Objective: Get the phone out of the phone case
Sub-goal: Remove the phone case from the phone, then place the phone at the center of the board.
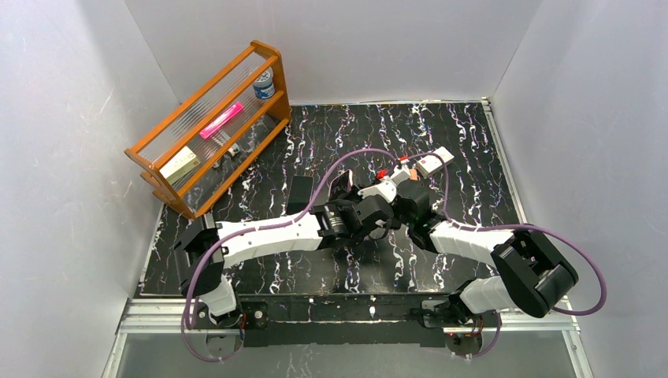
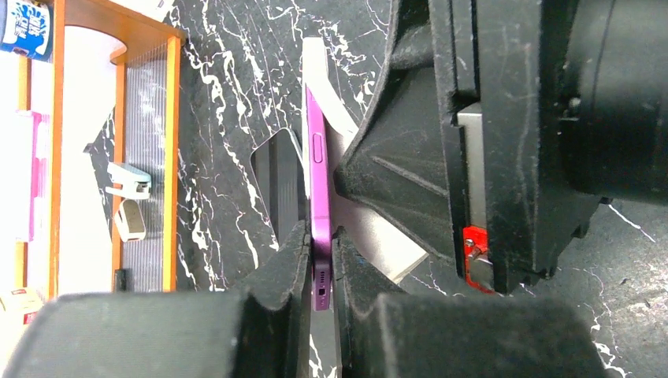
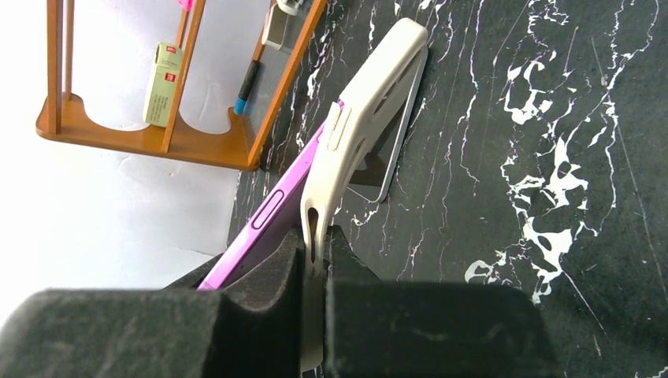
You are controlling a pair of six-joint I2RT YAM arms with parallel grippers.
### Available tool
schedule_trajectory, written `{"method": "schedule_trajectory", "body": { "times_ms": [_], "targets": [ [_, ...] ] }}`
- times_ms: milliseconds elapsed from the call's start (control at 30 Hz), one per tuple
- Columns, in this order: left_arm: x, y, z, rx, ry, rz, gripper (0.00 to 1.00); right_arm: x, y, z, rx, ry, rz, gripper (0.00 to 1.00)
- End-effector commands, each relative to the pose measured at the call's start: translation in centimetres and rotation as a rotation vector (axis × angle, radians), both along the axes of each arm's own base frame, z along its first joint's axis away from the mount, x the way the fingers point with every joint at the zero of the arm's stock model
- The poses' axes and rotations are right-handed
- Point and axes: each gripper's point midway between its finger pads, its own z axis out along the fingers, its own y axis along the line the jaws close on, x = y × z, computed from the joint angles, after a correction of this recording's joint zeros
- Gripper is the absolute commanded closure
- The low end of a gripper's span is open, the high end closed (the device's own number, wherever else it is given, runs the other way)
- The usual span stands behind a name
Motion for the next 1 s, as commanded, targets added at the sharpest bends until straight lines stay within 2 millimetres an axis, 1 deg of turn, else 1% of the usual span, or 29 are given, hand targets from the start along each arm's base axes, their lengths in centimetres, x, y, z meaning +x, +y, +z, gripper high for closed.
{"method": "schedule_trajectory", "body": {
  "times_ms": [0, 67, 167, 267, 333, 400, 533, 633, 733, 800, 967],
  "targets": [
    [-1.3, -0.4, 2.6, -0.121, -0.029, -0.031, 1.0, 1.3, 0.2, 4.3, 0.104, -0.112, -0.062, 0.99],
    [-1.7, -0.4, 3.5, -0.157, -0.029, -0.045, 1.0, 1.9, -0.4, 3.3, 0.078, -0.097, -0.105, 0.99],
    [-2.4, -0.5, 4.3, -0.215, -0.009, -0.07, 1.0, 2.8, -1.2, 1.8, 0.031, -0.067, -0.172, 0.99],
    [-3.2, -0.6, 4.4, -0.258, 0.019, -0.092, 1.0, 3.4, -2.3, 0.5, -0.006, -0.039, -0.243, 0.99],
    [-3.6, -0.3, 4.2, -0.273, 0.029, -0.092, 1.0, 3.9, -3.1, -0.2, -0.033, -0.03, -0.291, 0.99],
    [-3.9, 0.3, 4.4, -0.286, 0.028, -0.084, 1.0, 4.4, -3.8, -0.4, -0.061, -0.039, -0.33, 0.99],
    [-3.6, 1.8, 5.9, -0.3, -0.021, -0.046, 1.0, 5.0, -4.8, -0.7, -0.099, -0.057, -0.368, 0.99],
    [-3.4, 2.4, 6.7, -0.298, -0.05, -0.032, 1.0, 5.1, -5.5, -0.8, -0.112, -0.063, -0.387, 0.99],
    [-2.9, 3.1, 6.3, -0.249, -0.079, -0.008, 1.0, 5.2, -6.8, -1.0, -0.138, -0.063, -0.425, 0.99],
    [-2.6, 3.3, 6.0, -0.219, -0.097, 0.004, 1.0, 5.2, -8.2, -1.0, -0.173, -0.072, -0.466, 0.99],
    [-1.2, 3.5, 3.6, -0.157, -0.121, -0.017, 1.0, 5.0, -12.3, -1.8, -0.233, -0.065, -0.566, 0.99]
  ]
}}
